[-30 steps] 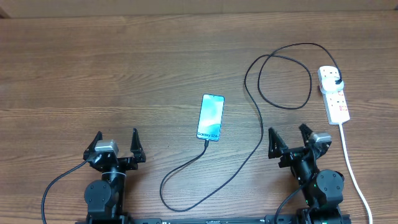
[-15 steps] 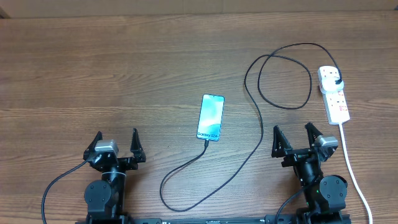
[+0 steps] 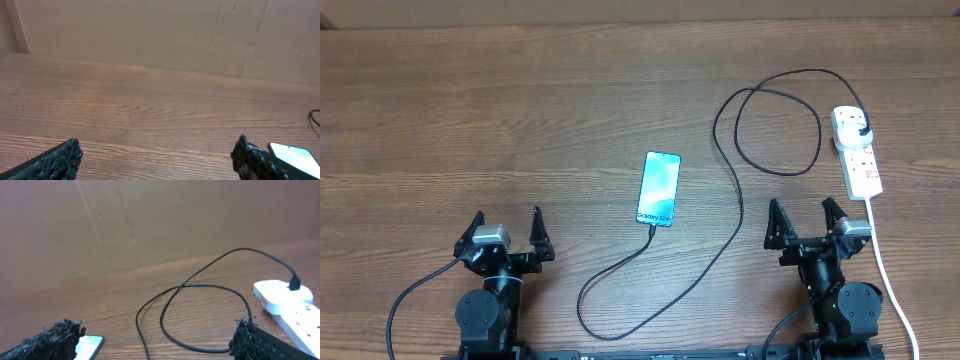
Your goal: Plug charger to phone and switch on socket
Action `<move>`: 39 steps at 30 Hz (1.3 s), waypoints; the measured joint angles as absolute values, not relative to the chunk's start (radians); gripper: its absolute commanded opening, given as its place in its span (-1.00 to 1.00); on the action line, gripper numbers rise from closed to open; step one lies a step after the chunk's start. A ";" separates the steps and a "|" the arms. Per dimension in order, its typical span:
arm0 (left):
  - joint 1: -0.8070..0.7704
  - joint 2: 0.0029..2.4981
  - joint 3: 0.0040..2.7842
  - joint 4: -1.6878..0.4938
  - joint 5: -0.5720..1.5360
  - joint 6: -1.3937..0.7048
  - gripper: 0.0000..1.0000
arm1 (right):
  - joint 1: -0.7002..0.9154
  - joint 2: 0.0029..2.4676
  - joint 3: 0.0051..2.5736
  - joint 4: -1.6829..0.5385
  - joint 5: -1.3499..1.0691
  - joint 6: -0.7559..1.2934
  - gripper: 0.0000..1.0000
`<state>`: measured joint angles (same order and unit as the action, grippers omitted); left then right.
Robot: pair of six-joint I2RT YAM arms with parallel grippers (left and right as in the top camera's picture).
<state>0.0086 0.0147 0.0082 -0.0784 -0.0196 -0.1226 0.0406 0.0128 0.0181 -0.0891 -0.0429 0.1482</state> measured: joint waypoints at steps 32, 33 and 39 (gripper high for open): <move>0.009 0.015 0.008 -0.078 -0.020 -0.123 0.99 | 0.041 0.013 0.018 -0.083 -0.101 -0.049 1.00; 0.009 0.015 0.008 -0.078 -0.020 -0.123 0.99 | 0.041 0.013 0.018 -0.082 -0.101 -0.049 1.00; 0.009 0.015 0.008 -0.078 -0.020 -0.123 0.99 | 0.041 0.013 0.018 -0.083 -0.101 -0.049 1.00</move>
